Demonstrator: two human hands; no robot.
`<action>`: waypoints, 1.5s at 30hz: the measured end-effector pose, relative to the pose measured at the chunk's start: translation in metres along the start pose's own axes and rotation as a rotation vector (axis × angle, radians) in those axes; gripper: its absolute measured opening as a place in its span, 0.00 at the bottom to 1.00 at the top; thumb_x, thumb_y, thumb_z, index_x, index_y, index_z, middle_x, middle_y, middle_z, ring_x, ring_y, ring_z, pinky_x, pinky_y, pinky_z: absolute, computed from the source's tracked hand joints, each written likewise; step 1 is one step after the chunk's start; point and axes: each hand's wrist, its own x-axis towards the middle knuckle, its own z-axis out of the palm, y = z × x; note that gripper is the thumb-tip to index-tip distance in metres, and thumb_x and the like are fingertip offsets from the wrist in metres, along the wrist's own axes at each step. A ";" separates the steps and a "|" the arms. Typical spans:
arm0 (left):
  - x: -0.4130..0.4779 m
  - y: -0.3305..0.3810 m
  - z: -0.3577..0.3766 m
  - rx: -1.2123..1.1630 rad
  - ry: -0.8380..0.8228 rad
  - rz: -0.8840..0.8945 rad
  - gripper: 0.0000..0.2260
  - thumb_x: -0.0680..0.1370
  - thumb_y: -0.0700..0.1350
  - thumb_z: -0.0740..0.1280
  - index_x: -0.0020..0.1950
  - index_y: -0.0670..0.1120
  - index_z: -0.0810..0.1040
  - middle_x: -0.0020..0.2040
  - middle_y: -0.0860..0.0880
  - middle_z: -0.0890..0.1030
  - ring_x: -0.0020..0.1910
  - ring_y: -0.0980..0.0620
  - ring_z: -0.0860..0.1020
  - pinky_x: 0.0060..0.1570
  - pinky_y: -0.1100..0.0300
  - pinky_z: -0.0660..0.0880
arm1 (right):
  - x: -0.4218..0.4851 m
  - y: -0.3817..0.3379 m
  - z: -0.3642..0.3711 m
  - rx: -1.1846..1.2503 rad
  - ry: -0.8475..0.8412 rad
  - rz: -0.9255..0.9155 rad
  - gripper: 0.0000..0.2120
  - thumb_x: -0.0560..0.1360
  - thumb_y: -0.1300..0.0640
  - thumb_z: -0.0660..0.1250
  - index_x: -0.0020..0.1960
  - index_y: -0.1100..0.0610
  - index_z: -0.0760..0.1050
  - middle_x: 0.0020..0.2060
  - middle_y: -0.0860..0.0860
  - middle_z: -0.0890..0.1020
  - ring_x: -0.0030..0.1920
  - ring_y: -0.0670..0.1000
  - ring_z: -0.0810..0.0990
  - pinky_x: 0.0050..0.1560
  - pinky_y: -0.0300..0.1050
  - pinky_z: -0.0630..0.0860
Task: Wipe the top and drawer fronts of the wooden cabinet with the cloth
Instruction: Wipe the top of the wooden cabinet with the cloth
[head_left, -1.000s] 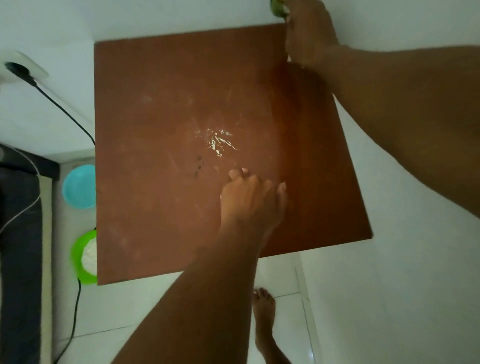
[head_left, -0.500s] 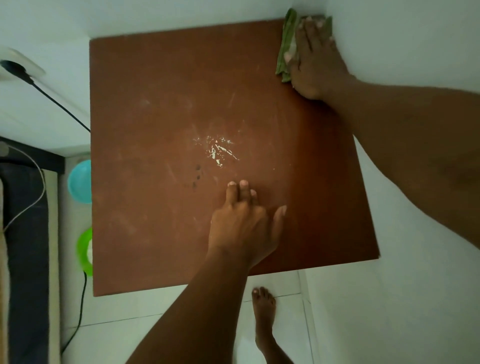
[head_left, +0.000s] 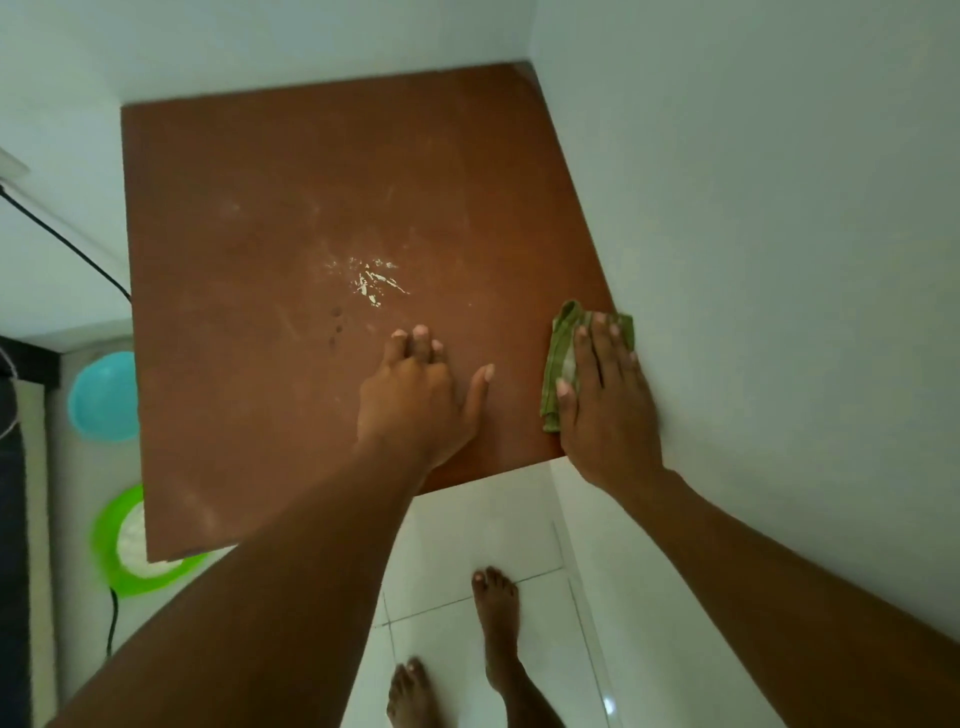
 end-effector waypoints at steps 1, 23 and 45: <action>0.000 -0.002 0.002 -0.007 0.022 0.008 0.37 0.82 0.66 0.45 0.77 0.39 0.68 0.79 0.42 0.66 0.79 0.40 0.60 0.70 0.45 0.69 | -0.017 0.002 0.002 0.034 0.032 0.006 0.28 0.83 0.52 0.52 0.81 0.62 0.57 0.80 0.59 0.60 0.81 0.58 0.55 0.80 0.56 0.57; 0.020 -0.120 -0.040 -0.053 0.106 -0.136 0.30 0.81 0.63 0.44 0.71 0.48 0.72 0.77 0.47 0.70 0.76 0.43 0.66 0.71 0.47 0.66 | 0.239 -0.123 -0.081 0.173 0.035 -0.179 0.14 0.75 0.67 0.65 0.59 0.61 0.79 0.54 0.61 0.82 0.55 0.64 0.81 0.54 0.52 0.77; 0.034 -0.114 -0.040 -0.039 -0.083 -0.263 0.45 0.77 0.74 0.44 0.83 0.43 0.52 0.84 0.46 0.50 0.83 0.44 0.48 0.78 0.47 0.56 | 0.334 -0.125 0.003 -0.116 -0.155 -0.289 0.34 0.83 0.39 0.44 0.83 0.54 0.41 0.83 0.54 0.44 0.82 0.59 0.39 0.81 0.60 0.39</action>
